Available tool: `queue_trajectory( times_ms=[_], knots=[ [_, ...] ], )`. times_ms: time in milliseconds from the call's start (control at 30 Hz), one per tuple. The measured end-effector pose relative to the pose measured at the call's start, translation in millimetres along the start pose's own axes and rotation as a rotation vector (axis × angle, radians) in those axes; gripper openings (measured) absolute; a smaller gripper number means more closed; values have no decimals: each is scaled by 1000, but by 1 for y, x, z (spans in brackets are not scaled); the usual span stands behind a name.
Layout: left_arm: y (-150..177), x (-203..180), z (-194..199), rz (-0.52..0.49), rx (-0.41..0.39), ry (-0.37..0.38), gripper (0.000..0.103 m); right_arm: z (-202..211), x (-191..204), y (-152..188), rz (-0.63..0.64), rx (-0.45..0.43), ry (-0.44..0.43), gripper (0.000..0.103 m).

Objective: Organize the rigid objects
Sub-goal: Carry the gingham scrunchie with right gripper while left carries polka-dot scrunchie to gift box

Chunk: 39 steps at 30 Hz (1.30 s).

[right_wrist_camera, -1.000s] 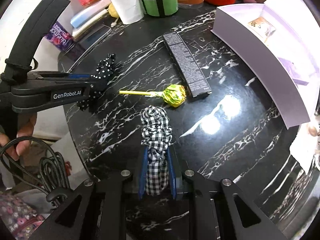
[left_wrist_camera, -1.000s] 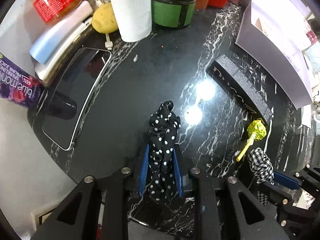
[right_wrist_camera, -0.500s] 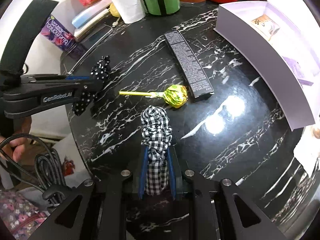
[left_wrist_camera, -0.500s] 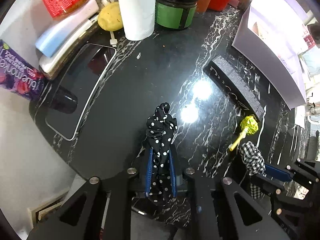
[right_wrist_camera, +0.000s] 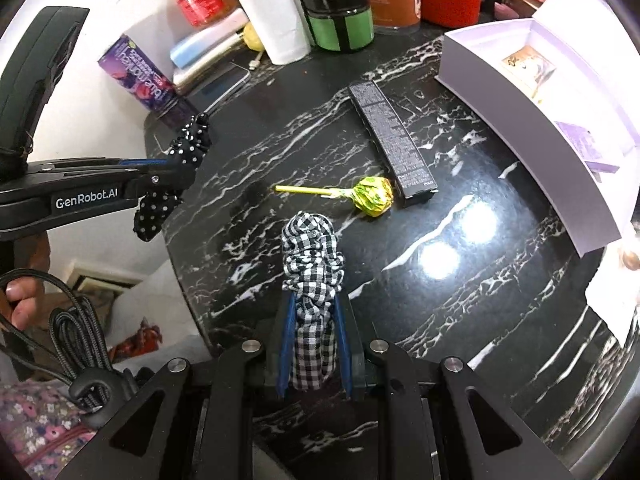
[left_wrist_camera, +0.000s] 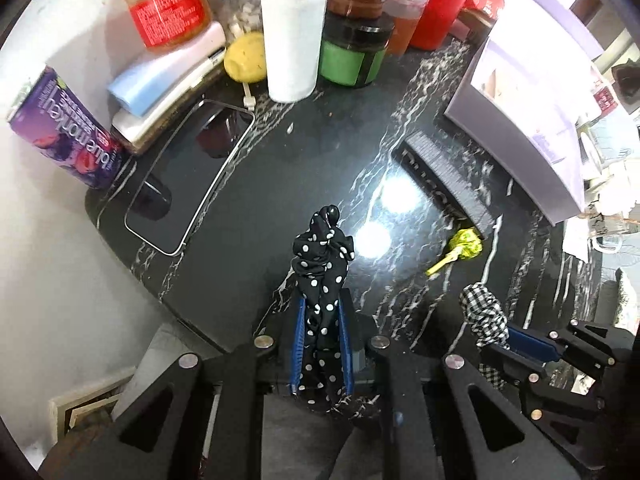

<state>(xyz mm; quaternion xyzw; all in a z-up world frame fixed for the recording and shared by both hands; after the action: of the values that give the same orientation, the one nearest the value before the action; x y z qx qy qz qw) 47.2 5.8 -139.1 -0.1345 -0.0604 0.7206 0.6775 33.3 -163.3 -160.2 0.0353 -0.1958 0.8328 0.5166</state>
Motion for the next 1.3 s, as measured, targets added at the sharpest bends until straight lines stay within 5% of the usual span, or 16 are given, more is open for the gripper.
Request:
queue_trajectory(
  times_ms=[667, 1300],
  knots=[
    [9, -61, 37, -127, -82, 46, 15, 52, -13, 33, -99, -139, 45, 19],
    [-41, -128, 27, -412, -64, 154, 15, 78, -55, 44, -392, -202, 107, 19]
  ],
)
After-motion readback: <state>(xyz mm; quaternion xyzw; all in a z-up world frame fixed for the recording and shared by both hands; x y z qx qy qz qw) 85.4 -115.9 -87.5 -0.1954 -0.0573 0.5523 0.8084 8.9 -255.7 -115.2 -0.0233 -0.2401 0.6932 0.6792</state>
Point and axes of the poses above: each gripper's, at about its wrist camera, not at the fingertips, and z roughly against the way its jaws point, x to its left, y to its underside, the point moved 3 cm from there along -z, roughly the way its jaws point, and after that the axes turned 1 degree about -z, right-handed, at the moved point
